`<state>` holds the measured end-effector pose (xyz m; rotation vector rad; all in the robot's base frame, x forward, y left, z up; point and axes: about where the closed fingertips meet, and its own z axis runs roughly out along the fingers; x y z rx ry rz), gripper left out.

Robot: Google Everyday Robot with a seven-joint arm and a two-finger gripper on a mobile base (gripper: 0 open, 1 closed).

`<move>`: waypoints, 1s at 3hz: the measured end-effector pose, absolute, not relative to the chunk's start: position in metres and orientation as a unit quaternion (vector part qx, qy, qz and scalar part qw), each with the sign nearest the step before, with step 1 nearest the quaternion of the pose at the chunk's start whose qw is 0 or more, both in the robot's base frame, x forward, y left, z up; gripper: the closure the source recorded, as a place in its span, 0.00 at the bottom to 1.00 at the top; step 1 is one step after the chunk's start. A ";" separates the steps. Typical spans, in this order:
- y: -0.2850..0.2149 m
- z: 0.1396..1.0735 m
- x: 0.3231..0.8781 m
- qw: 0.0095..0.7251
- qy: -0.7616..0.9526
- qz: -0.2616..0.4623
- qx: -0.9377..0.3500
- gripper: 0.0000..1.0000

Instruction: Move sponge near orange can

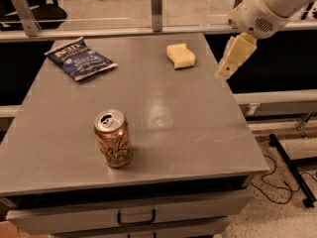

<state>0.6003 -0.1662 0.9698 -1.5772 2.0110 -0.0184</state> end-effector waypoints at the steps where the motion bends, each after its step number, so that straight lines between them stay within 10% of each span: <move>1: -0.160 0.960 0.612 0.302 0.765 0.004 -0.568 0.00; 3: -0.127 0.907 0.695 0.354 0.791 0.064 -0.494 0.00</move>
Offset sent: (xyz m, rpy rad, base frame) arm 0.1009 0.0369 -0.0655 0.2562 -0.0348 -0.1728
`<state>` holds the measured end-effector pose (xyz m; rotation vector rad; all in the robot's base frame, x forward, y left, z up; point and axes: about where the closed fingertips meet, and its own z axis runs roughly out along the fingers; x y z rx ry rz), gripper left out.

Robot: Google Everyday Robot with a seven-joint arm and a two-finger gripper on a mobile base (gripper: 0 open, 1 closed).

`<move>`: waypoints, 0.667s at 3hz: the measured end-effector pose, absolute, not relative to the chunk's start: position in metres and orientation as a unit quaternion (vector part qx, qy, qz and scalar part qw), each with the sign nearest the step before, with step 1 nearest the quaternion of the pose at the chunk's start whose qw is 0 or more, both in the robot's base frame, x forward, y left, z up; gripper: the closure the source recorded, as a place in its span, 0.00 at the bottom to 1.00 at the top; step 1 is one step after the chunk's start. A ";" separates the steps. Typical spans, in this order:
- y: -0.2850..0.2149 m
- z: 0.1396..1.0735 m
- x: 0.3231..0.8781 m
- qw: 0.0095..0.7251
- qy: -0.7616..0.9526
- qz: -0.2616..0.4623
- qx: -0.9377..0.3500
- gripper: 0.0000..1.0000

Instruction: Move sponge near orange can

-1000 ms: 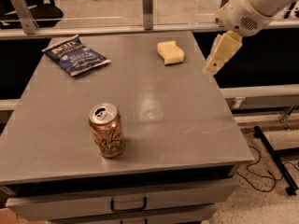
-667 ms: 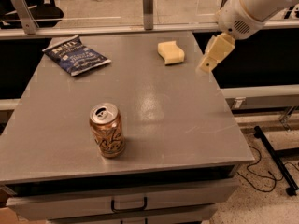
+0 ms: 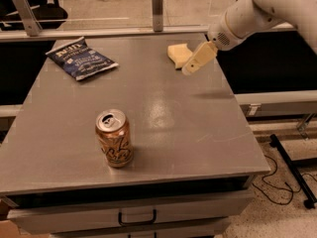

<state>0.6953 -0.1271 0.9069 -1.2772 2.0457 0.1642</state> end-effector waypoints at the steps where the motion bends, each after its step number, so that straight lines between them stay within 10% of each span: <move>1: -0.113 0.880 0.740 0.365 0.803 0.093 -0.462 0.00; 2: -0.105 0.861 0.764 0.368 0.812 0.115 -0.438 0.18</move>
Offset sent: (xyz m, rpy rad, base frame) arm 0.0996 0.0276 -0.0628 0.1998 0.0764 -0.1230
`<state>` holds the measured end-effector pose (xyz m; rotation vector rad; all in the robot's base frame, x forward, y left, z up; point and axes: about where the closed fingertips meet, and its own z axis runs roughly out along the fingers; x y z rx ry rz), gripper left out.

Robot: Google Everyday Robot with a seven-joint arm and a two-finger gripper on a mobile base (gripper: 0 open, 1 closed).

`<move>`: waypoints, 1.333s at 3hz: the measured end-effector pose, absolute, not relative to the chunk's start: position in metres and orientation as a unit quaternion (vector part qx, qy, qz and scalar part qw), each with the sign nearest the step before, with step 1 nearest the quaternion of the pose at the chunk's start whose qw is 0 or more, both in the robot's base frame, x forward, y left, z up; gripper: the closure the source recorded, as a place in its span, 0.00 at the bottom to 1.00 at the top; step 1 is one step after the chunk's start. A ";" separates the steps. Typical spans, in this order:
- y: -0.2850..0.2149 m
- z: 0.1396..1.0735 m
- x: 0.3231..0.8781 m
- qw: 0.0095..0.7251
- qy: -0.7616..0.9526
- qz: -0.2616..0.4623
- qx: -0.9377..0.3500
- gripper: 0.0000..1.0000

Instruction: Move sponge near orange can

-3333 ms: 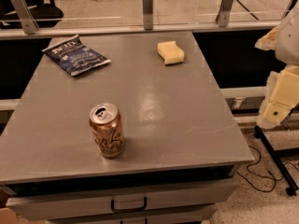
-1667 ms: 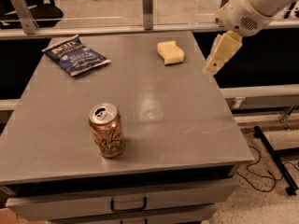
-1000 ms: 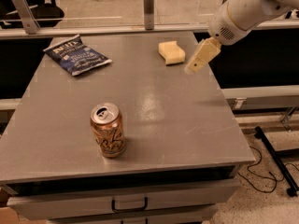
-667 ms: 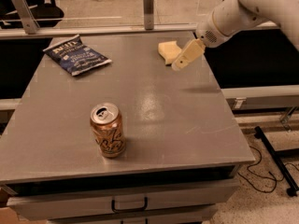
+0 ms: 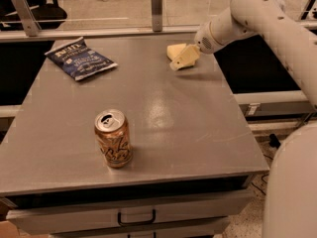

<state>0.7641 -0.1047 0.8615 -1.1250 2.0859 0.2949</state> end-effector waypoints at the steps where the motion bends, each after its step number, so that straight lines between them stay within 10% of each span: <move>1: -0.104 0.851 0.777 0.371 0.819 0.128 -0.418 0.42; 4: -0.068 0.899 0.737 0.382 0.765 0.160 -0.493 1.00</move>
Offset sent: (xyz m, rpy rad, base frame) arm 0.0164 -0.0061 -0.0159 0.0772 0.0378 -0.0758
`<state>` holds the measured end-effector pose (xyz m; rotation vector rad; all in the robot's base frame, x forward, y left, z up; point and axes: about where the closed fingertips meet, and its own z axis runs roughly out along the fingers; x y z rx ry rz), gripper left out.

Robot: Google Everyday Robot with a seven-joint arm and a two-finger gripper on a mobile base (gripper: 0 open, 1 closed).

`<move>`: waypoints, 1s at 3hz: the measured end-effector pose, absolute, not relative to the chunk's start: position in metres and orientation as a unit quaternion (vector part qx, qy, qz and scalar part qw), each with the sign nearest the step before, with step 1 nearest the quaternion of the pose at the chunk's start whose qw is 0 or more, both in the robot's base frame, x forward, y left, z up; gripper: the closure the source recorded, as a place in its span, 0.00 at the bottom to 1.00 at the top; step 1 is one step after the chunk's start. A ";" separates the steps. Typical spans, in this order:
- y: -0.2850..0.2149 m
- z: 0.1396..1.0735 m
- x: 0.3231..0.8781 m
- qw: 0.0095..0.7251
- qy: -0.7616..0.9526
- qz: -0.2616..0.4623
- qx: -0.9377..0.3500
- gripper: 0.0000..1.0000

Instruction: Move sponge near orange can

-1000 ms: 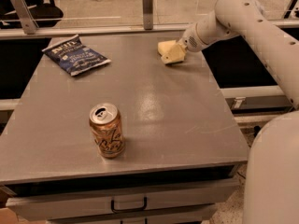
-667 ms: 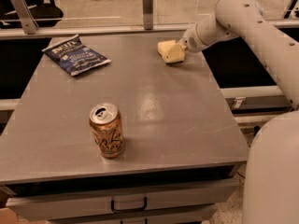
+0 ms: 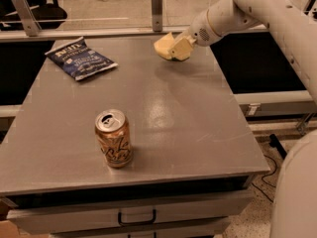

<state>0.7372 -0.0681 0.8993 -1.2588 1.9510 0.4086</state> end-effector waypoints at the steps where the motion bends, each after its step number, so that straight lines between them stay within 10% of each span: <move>1: -0.068 0.899 0.737 0.382 0.765 0.160 -0.493 1.00; 3: -0.044 0.869 0.654 0.306 0.691 0.240 -0.609 1.00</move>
Offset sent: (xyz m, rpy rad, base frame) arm -0.0886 0.0215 -0.0286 0.0002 0.1036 0.3964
